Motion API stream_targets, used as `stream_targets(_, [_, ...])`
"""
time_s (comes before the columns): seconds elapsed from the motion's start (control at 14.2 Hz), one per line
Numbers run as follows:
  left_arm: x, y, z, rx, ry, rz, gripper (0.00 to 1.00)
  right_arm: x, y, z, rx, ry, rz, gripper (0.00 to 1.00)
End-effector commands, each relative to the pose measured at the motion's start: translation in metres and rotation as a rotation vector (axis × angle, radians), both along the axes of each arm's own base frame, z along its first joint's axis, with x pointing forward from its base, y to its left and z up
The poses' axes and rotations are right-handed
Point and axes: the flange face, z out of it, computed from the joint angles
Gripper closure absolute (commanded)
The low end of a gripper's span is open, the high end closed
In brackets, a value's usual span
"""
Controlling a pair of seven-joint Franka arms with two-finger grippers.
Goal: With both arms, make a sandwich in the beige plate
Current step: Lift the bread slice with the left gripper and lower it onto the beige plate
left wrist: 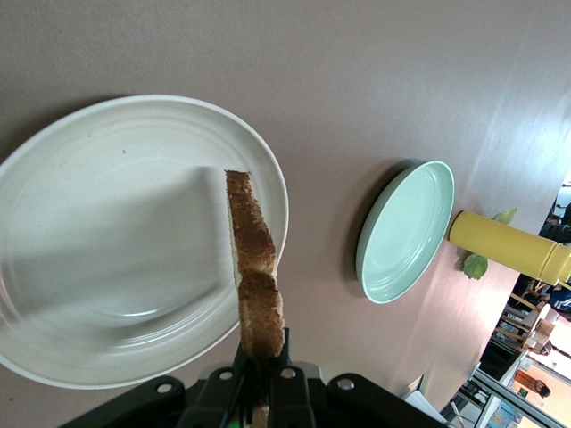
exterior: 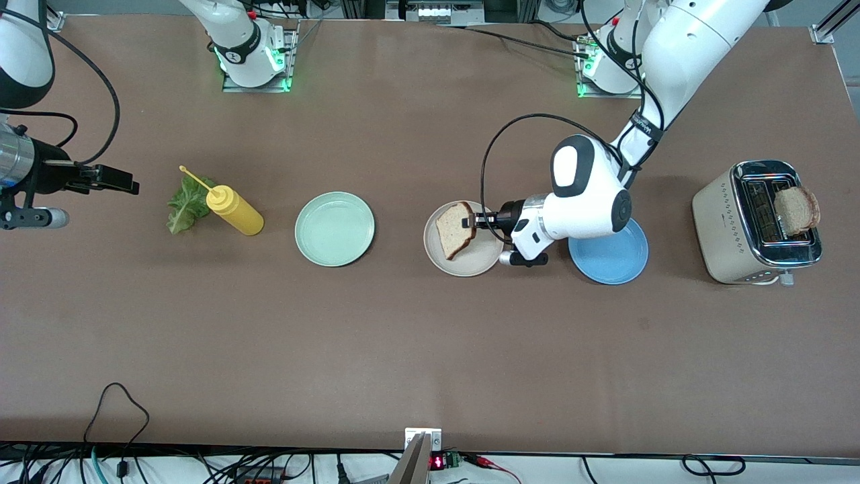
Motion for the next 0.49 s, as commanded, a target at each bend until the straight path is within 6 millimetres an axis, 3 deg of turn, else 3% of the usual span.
stream_targets(0.0, [-0.002,-0.001,-0.008,-0.012,0.007,0.009,0.99,0.004,0.000,-0.006,0.020,0.016,0.012,0.00])
stream_targets(0.21, [-0.005,-0.003,-0.015,-0.012,0.018,0.001,1.00,0.001,-0.003,-0.011,0.032,0.036,0.039,0.00])
stream_targets(0.42, [-0.005,-0.002,-0.021,-0.019,0.011,-0.017,0.99,-0.007,-0.008,-0.029,0.116,0.139,0.070,0.00])
